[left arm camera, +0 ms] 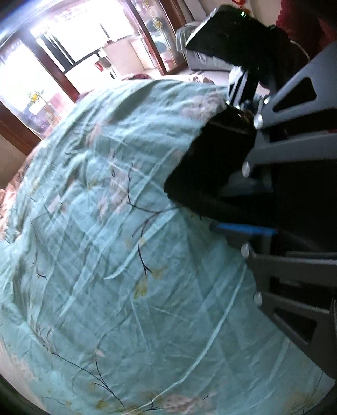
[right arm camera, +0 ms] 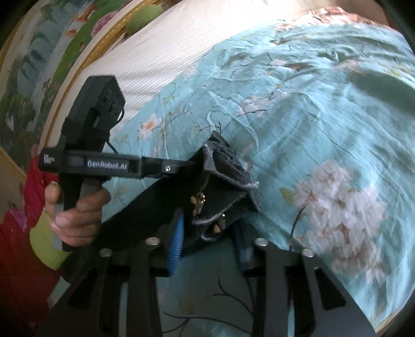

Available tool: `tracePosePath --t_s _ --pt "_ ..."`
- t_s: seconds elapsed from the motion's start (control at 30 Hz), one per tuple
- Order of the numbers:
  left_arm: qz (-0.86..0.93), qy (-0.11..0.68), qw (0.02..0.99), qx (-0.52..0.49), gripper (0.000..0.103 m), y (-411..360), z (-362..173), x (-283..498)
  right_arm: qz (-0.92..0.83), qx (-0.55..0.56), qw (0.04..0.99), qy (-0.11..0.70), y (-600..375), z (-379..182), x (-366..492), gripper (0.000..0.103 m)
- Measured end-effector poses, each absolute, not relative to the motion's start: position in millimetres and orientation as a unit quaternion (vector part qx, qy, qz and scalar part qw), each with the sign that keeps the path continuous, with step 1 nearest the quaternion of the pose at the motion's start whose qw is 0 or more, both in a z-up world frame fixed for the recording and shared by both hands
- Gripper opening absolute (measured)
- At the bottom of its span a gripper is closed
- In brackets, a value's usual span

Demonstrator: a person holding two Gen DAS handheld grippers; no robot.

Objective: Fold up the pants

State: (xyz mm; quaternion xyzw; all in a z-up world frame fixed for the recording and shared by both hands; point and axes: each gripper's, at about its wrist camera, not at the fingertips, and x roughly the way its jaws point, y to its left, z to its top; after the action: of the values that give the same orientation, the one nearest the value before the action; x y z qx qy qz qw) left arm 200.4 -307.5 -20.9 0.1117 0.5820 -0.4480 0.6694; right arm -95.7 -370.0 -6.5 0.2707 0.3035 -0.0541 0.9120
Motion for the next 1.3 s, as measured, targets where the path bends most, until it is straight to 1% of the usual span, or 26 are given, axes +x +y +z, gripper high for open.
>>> tracePosePath --t_s 0.03,0.13,0.27,0.4,0.53,0.7,0.9,0.97,1.2,1.3 --pt "-0.448 0.578 0.674 0.111 0.011 -306.0 -18.2 198.5 -0.046 0.279 0.911 0.301 -371.3 -6.4 -96.4 0.017" --pt "-0.451 0.559 0.688 0.106 0.009 -297.8 -3.6 189.9 -0.025 0.279 0.914 0.293 -368.9 0.7 -98.6 0.014" --pt "-0.453 0.539 0.705 0.086 0.009 -277.6 24.4 179.9 0.034 0.277 0.922 0.268 -357.1 22.4 -99.9 0.013" --pt "-0.448 0.52 0.725 0.055 0.009 -242.6 54.3 172.1 0.099 0.251 0.929 0.255 -331.8 44.9 -93.1 0.013" --pt "-0.443 0.503 0.742 0.022 0.009 -199.8 75.5 161.8 0.155 0.218 0.928 0.259 -297.9 60.4 -80.1 0.013" --pt "-0.419 0.492 0.763 0.001 0.009 -156.0 83.2 145.2 0.2 0.184 0.92 0.281 -257.9 61.7 -62.8 0.013" --pt "-0.369 0.495 0.785 -0.055 0.009 -95.4 63.1 134.5 0.228 0.15 0.909 0.315 -223.4 45.7 -44.3 0.013" --pt "-0.353 0.501 0.787 -0.068 0.004 -80.4 52.8 132.7 0.232 0.138 0.905 0.33 -211.0 37.1 -37.6 0.013" --pt "-0.301 0.525 0.79 -0.102 0.004 -38.4 17.4 126.7 0.238 0.119 0.889 0.372 -190.5 8.0 -19.5 0.014" --pt "-0.281 0.534 0.79 -0.112 0.004 -28.1 2.5 123.7 0.236 0.108 0.884 0.389 -181.9 -3.3 -15.8 0.016"
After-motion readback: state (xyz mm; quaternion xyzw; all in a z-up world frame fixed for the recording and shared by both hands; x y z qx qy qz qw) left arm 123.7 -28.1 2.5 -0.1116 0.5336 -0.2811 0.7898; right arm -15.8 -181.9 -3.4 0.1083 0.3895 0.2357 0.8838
